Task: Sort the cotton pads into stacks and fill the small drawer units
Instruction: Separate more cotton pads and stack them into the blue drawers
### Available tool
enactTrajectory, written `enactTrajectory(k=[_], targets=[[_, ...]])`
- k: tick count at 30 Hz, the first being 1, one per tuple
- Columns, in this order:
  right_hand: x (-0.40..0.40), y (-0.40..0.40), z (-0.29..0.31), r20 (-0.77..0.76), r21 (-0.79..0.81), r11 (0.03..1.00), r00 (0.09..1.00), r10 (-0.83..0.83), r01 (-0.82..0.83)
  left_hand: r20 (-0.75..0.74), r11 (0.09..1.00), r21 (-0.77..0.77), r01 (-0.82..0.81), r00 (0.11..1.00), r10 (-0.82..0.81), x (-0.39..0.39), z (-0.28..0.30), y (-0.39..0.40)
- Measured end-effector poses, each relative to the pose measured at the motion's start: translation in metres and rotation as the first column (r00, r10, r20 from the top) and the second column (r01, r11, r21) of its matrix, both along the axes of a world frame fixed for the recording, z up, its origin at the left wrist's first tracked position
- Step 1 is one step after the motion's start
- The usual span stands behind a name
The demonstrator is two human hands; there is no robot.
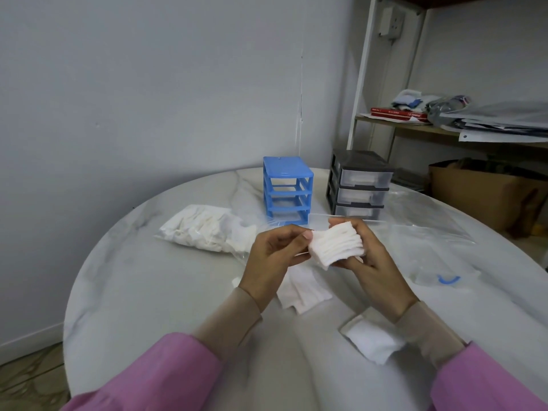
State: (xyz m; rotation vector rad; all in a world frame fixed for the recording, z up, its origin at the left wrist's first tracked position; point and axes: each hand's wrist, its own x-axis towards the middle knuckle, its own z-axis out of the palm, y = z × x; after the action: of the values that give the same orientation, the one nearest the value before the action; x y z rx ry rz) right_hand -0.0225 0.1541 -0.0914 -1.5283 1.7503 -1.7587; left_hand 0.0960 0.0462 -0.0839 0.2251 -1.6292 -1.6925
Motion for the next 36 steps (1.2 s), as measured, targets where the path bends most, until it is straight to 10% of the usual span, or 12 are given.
enactTrajectory(k=[5,11,17,30,36], targets=[[0.002,0.001,0.003,-0.088,-0.061,0.997,0.995,-0.047,0.042,0.022,0.999,0.033,-0.004,1.0,0.003,0.0,0.0,-0.002],[-0.002,0.001,0.005,-0.562,-0.104,0.98,0.803,-0.199,0.17,0.057,0.999,0.025,-0.023,0.998,0.022,-0.001,-0.002,-0.001],[0.001,0.002,0.007,-0.629,-0.063,0.976,0.751,-0.203,0.211,0.088,0.99,-0.006,-0.143,0.986,0.143,-0.002,-0.003,-0.005],[-0.001,0.003,0.008,0.212,-0.046,0.976,0.956,-0.2,0.214,-0.003,0.945,0.211,-0.248,0.967,0.255,0.002,0.001,-0.016],[-0.003,0.003,0.008,0.226,-0.017,0.959,0.936,-0.271,0.282,0.017,0.948,0.318,-0.018,1.0,0.014,0.003,0.003,-0.013]])
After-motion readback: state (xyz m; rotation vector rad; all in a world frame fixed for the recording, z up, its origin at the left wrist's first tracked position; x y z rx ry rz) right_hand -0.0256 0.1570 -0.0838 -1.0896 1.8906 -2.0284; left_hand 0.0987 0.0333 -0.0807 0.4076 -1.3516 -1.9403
